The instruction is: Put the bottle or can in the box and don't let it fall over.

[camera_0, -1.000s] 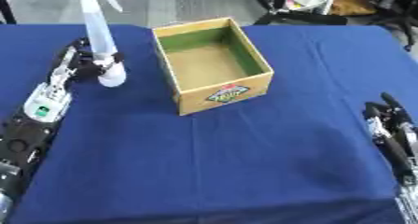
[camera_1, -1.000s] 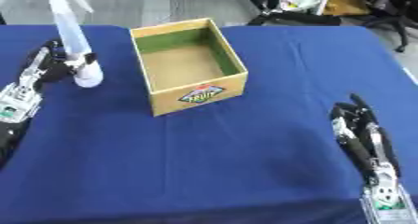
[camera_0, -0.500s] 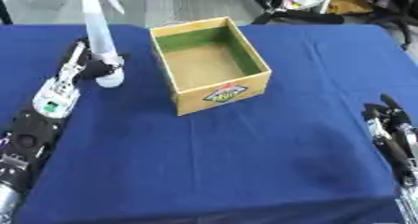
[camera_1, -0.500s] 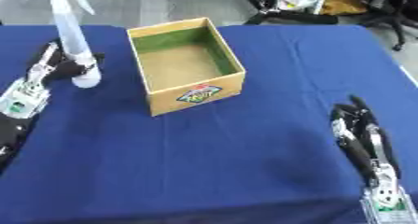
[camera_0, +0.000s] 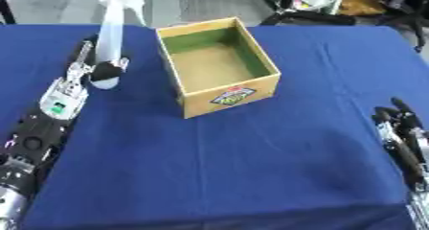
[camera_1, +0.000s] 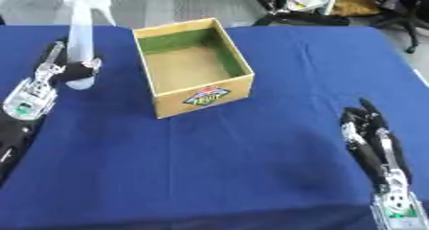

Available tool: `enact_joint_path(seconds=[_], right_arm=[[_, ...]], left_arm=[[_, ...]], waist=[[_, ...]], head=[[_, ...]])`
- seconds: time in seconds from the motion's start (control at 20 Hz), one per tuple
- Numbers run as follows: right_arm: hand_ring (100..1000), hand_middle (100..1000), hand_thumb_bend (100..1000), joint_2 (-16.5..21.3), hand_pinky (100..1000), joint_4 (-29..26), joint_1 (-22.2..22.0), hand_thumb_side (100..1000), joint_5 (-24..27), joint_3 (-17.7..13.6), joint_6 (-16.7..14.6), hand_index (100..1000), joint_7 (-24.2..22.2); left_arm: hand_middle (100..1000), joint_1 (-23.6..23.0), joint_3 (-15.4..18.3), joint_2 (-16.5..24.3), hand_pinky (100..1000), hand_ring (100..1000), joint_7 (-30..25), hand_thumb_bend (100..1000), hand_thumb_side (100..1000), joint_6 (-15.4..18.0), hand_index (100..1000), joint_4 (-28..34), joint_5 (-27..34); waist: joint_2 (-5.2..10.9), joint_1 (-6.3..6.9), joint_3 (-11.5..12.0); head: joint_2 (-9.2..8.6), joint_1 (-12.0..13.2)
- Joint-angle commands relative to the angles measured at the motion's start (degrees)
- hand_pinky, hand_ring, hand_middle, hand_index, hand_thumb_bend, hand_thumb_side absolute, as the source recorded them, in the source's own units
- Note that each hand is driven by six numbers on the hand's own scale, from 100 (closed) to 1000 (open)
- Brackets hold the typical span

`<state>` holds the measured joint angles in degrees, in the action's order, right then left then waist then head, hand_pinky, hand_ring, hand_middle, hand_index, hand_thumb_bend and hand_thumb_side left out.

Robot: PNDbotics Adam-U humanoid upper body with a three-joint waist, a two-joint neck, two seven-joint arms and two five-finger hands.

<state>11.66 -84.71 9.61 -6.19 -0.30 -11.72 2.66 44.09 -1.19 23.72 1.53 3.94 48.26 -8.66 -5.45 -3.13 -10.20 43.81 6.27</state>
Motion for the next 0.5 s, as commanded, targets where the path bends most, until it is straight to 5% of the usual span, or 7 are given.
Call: enact_joint_path(seconds=[0.05, 0.5], right_arm=[[822, 792, 146, 0.54, 866, -0.65, 0.87, 633, 0.30, -0.20, -0.09, 986, -0.10], [822, 792, 144, 0.11, 866, -0.43, 0.89, 635, 0.33, 0.58, -0.23, 986, -0.87]], left_arm=[[818, 2.53, -0.09, 1.45, 802, 750, -0.07, 100, 100, -0.05, 429, 5.33, 3.66], [818, 8.99, -4.62, -4.20, 805, 749, -3.91, 100, 100, -0.52, 437, 12.46, 9.11]], waist=[[0.85, 0.04, -0.07], [1.28, -0.46, -1.22]], head=[[0.30, -0.04], [0.30, 1.05]])
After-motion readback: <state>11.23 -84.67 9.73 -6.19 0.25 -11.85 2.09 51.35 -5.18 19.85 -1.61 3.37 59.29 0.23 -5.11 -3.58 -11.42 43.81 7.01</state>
